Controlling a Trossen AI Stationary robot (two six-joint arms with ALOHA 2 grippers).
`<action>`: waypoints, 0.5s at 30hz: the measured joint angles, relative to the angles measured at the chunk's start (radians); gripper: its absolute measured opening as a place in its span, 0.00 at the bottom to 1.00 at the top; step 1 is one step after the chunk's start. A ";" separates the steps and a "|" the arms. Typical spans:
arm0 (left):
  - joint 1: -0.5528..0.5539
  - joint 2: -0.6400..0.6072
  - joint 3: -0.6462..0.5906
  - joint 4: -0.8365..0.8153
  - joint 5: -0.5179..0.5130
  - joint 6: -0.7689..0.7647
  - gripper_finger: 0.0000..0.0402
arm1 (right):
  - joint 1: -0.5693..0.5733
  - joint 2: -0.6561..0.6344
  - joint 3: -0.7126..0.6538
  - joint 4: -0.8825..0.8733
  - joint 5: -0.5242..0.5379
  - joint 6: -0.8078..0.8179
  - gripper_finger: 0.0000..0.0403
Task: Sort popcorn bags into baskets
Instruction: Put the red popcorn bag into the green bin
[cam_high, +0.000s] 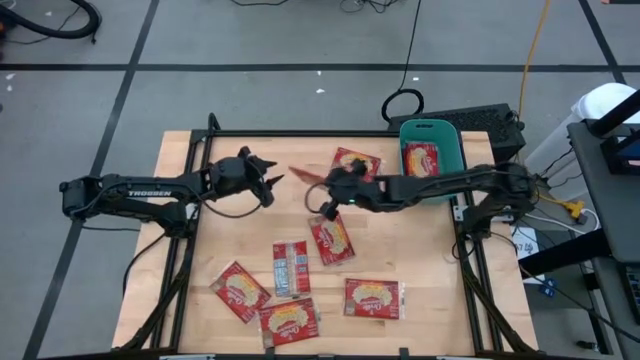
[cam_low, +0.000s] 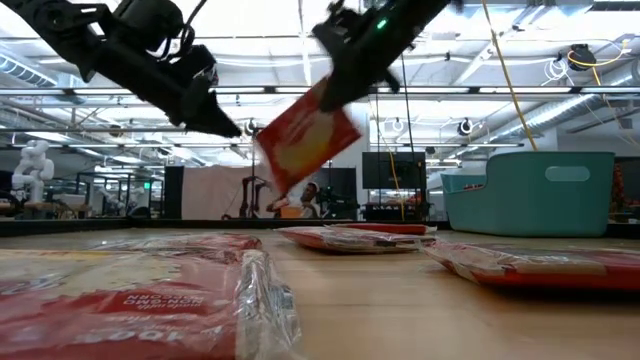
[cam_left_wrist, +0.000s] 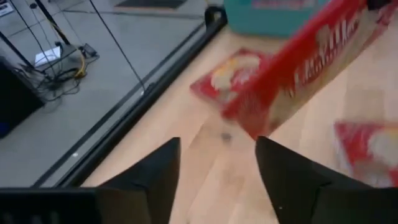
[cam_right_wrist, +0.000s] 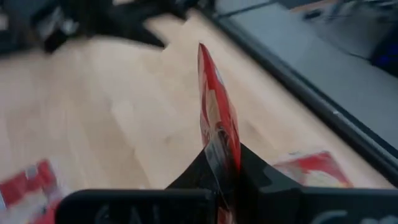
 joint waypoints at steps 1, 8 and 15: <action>-0.001 0.000 0.000 0.011 0.001 -0.017 0.57 | 0.007 -0.035 -0.022 0.002 0.036 0.029 0.01; -0.024 0.000 0.000 0.016 0.012 -0.044 0.59 | 0.069 -0.303 -0.249 0.066 0.372 0.242 0.01; -0.046 0.000 0.000 0.029 0.019 -0.046 0.53 | 0.160 -0.462 -0.468 0.180 0.868 0.324 0.01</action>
